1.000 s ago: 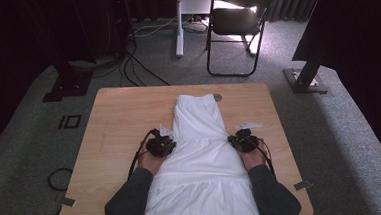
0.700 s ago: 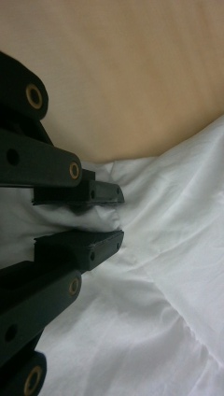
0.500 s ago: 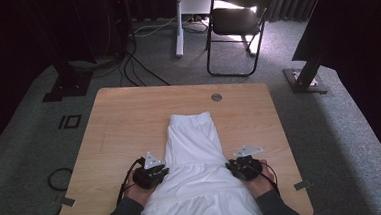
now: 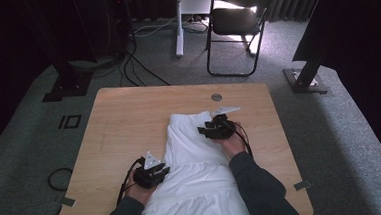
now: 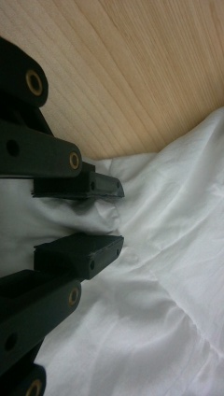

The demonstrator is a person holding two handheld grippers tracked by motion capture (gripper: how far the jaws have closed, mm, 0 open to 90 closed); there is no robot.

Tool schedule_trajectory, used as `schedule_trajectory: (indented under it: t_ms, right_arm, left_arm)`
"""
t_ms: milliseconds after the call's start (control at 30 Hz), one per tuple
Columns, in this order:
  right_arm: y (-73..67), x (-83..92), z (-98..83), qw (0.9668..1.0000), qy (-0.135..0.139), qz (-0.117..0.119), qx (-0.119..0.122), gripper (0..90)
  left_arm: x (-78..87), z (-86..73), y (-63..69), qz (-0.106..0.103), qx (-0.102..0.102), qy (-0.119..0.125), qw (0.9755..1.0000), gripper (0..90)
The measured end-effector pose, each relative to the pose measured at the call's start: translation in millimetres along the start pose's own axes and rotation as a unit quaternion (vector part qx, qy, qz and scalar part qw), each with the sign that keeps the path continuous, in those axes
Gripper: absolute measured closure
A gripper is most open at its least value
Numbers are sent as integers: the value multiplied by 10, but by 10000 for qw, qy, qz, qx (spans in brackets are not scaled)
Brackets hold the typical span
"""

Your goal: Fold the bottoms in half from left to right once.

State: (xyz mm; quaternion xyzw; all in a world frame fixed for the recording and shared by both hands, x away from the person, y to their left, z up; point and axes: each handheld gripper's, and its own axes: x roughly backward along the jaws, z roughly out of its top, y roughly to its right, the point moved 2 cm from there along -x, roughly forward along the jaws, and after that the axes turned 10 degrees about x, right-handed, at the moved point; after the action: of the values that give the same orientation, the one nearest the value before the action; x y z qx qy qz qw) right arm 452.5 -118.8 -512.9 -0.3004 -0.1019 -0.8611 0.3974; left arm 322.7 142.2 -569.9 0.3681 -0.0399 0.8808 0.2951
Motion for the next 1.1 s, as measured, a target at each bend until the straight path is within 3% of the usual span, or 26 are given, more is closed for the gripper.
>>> schedule_trajectory:
  t_ms: [100,167,233,300,400,467,500,533,600,700,800,867,933,1000,1100]
  right_arm:
    - [33,-206,-36,9996,-160,111,-218,510]
    - [14,-320,-91,9989,-401,207,-126,539]
    - [-15,-385,-130,9972,-690,238,152,726]
    - [-26,-367,-122,9953,-845,-75,473,852]
    - [13,-153,-18,9938,-518,-725,671,870]
    - [70,56,41,9869,-285,-1328,868,869]
    - [115,143,42,9837,-207,-1544,898,863]
    - [171,195,21,9829,-189,-1634,823,857]
    - [285,179,-85,9847,-370,-1592,600,843]
    - [402,-3,-312,9846,-703,-1562,348,811]
    - [474,-145,-467,9893,-675,-1283,-131,741]
    - [492,-163,-496,9904,-572,-1222,-288,723]
    - [487,-165,-490,9905,-593,-1212,-266,704]
    - [473,-174,-484,9902,-635,-1238,-146,692]
    - [456,-184,-484,9895,-623,-1303,-101,684]
  left_arm:
    - [0,-1,-1,-7,-7,3,10000,708]
    - [-1,-2,-2,-21,-16,7,10000,702]
    - [-2,-3,2,-66,-25,5,10000,680]
    - [-3,-8,13,-129,-41,4,9999,634]
    - [-3,-10,22,-159,-50,-6,9999,594]
    - [-2,-10,19,-204,-17,-15,9998,573]
    - [-3,-10,20,-212,0,-10,9998,565]
    - [-5,-10,23,-212,8,-5,9998,563]
    - [-9,-8,30,-193,-5,-4,9998,561]
    - [-10,-9,45,-157,-53,-16,9999,548]
    - [-11,-10,53,-133,-71,-20,9999,542]
    - [-9,-3,51,-176,-52,-53,9998,534]
    - [-1,23,45,-199,-34,-155,9997,528]
    - [35,92,32,-83,-121,-225,9996,504]
    - [116,321,-2,-18,-110,39,9999,501]
